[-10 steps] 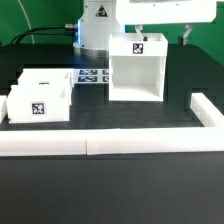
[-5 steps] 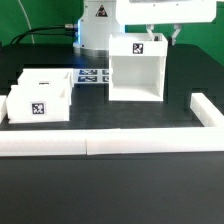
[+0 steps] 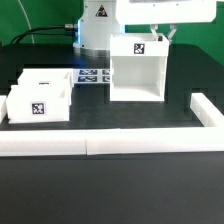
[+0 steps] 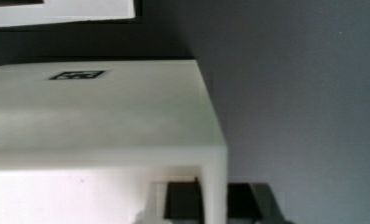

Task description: Assemble drawer

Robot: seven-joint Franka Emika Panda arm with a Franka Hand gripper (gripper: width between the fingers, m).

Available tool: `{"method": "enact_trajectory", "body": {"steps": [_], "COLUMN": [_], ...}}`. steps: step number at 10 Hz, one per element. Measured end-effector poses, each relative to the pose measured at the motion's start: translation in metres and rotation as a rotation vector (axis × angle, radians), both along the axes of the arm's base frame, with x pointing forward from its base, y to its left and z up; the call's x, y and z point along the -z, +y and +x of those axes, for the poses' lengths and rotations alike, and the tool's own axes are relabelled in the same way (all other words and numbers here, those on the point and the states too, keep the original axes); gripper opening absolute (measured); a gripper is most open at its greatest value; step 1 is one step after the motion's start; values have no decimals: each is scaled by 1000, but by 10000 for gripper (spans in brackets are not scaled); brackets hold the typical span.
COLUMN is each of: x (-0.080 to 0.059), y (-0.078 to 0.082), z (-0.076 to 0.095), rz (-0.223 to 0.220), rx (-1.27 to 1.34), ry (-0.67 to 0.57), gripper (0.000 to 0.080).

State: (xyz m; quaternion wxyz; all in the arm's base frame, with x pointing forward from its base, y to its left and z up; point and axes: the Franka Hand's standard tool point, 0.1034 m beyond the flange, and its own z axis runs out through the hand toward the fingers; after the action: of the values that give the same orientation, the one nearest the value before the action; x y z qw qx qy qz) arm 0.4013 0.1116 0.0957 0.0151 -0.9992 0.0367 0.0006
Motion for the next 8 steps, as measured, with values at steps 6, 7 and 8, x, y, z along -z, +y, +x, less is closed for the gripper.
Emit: {"method": "enact_trajectory", "body": {"steps": [6, 7, 8], "x": [-2, -3, -2], "y": [-9, -12, -15], "z": [22, 35, 47], "rz": [3, 6, 8], "rx": [-55, -76, -92], "ry": [-4, -9, -12], "gripper": [38, 38, 38]}}
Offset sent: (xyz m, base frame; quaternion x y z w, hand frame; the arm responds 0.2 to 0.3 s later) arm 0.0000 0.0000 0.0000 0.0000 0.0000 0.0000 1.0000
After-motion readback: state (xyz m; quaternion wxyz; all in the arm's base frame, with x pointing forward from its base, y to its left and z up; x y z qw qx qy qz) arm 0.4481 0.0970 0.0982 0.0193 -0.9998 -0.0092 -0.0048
